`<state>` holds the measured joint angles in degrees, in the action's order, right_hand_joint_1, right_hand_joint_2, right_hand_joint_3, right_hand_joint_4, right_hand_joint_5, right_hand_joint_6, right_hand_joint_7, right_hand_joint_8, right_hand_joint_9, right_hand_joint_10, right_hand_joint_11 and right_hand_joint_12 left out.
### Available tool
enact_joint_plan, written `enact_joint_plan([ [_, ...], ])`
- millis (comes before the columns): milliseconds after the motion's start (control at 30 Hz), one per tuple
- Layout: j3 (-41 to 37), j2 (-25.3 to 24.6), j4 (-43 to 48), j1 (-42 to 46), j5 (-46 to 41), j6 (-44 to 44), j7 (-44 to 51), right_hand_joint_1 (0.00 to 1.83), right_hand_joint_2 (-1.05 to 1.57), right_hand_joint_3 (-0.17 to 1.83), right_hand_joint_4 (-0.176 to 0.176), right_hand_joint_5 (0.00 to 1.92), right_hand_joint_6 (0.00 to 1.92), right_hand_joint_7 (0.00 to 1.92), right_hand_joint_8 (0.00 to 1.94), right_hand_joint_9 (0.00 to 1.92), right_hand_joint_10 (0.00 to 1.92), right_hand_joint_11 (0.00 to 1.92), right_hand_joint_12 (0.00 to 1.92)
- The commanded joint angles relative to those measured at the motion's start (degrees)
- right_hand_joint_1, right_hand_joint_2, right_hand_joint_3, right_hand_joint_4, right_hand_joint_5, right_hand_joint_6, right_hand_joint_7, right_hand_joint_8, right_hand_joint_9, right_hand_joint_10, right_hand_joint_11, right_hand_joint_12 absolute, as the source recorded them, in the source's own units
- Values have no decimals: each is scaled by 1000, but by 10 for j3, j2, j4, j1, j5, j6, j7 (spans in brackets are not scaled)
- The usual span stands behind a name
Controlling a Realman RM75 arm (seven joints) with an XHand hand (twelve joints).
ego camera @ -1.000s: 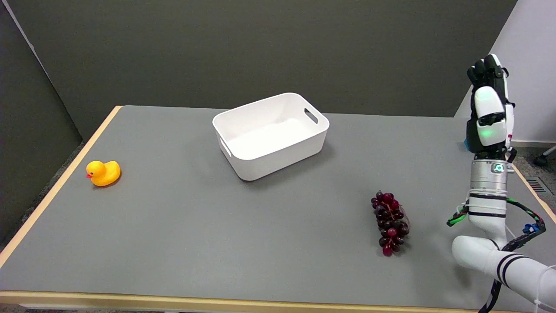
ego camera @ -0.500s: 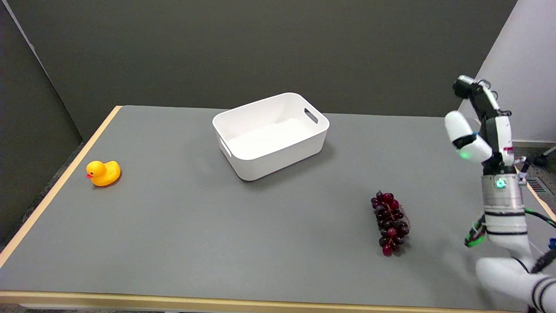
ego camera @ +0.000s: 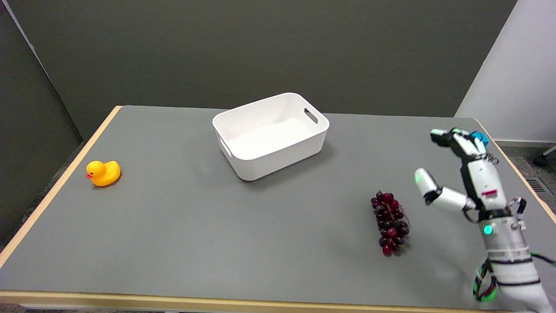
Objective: Pick up the grape.
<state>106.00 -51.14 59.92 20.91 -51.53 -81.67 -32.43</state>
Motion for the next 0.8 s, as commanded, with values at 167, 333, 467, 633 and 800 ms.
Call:
enact_joint_plan([
  [167,244,-12,186,76,-42,-123,444,455,648,802,-83,325,592,437,538,286,1001,-1,788],
  [333,244,-13,195,74,-57,-120,468,414,594,906,-82,315,630,413,598,340,961,-1,948],
  [467,240,-11,188,55,-82,-101,476,409,597,907,-83,306,617,407,598,340,979,-1,995],
  [633,236,6,177,24,-141,-66,474,405,599,910,-82,299,607,404,596,337,980,-1,1031],
  [800,236,2,165,6,-189,-12,476,403,600,908,-77,293,594,401,587,335,988,-1,1067],
])
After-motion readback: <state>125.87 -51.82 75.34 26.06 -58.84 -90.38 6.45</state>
